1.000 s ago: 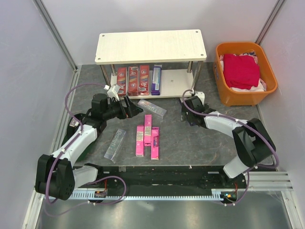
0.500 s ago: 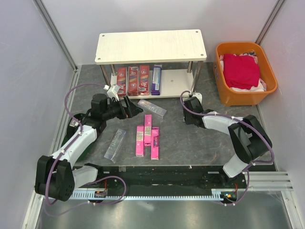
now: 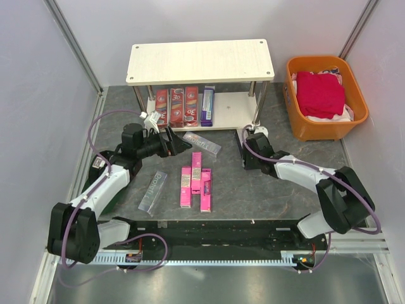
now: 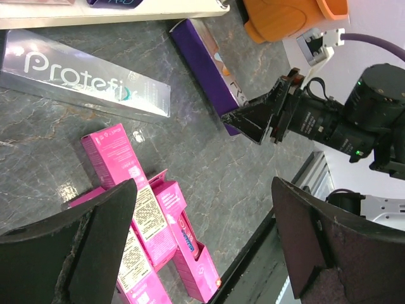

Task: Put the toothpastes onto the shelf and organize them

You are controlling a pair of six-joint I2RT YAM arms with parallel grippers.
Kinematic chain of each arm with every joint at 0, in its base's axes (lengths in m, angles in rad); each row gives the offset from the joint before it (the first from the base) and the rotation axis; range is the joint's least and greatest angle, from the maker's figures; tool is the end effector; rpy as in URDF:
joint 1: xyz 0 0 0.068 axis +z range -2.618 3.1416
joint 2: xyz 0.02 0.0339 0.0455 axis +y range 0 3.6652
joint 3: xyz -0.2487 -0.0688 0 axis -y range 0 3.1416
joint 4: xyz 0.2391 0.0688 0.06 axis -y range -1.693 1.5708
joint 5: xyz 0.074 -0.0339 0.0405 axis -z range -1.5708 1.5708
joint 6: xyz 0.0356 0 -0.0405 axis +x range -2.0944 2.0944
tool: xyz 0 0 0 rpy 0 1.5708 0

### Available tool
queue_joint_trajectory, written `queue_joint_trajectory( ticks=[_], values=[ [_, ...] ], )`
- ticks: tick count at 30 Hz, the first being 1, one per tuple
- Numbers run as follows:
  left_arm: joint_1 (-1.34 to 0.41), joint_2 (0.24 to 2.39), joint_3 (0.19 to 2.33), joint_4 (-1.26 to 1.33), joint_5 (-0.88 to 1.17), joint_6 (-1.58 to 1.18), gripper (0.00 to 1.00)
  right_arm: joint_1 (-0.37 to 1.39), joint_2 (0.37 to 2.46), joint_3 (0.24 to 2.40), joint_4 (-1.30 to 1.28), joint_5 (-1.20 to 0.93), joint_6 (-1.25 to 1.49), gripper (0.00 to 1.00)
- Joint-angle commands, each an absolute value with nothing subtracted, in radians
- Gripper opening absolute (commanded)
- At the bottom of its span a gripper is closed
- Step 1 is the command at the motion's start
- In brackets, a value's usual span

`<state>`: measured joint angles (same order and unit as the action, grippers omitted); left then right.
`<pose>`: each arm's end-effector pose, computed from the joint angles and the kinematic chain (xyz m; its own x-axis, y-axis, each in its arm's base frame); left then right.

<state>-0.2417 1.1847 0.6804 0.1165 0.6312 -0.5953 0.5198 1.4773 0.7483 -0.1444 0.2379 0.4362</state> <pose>0.2472 -0.0826 0.2420 -0.7098 -0.2913 -0.6414 0.3933 0.5915 -0.7039 0.2514 0.1342 0.1634 -0.7514 0.0430 -0.6584 -0.0374 0.9935 0.1076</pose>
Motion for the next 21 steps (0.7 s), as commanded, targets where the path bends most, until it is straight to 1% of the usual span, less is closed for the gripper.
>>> queue_joint_trajectory(
  ticks=[1,10,21],
  values=[
    [-0.238,1.203,0.686,0.196,0.678,-0.644,0.94,0.583,1.416,0.767,-0.133,0.241,0.442,0.27],
    [-0.278,1.288,0.681,0.340,0.749,-0.736,0.94,0.735,1.370,0.840,-0.140,0.252,0.498,0.26],
    [-0.388,1.466,0.721,0.491,0.764,-0.825,0.94,0.830,1.330,0.920,-0.109,0.255,0.528,0.26]
  ],
)
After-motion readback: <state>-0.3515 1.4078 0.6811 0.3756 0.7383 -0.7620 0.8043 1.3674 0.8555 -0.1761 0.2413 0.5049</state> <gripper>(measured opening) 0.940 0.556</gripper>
